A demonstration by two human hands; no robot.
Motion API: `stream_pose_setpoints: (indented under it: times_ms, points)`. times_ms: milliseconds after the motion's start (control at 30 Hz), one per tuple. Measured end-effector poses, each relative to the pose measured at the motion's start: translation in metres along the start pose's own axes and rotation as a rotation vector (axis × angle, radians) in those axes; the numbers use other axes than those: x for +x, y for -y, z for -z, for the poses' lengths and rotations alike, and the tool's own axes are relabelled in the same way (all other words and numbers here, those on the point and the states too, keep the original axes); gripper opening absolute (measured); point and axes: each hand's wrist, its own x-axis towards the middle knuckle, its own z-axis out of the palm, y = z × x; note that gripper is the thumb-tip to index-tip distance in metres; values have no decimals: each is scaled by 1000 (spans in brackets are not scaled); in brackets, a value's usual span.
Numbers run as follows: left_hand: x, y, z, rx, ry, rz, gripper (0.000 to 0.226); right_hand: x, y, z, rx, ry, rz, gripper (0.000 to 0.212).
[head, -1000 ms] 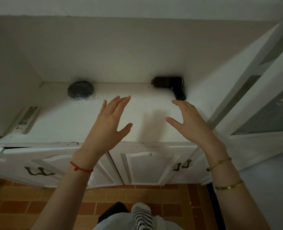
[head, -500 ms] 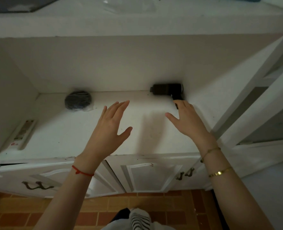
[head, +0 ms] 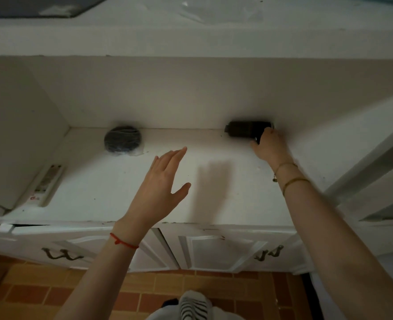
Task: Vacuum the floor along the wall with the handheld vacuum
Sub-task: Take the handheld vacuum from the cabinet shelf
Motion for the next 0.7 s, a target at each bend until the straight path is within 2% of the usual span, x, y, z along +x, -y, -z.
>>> stream_pose_setpoints:
  times_ms: [267,467,700]
  points:
    - [9,9,-1,-20,-8,2,73,19,-7,-25,56,1,-139,65]
    - [16,11,-5,-26,3,2,73,20,-5,-27,-28,-64,-144,62]
    - [23,11,-14,-123,-5,27,72,10,-7,-23,-120,-134,-104,71]
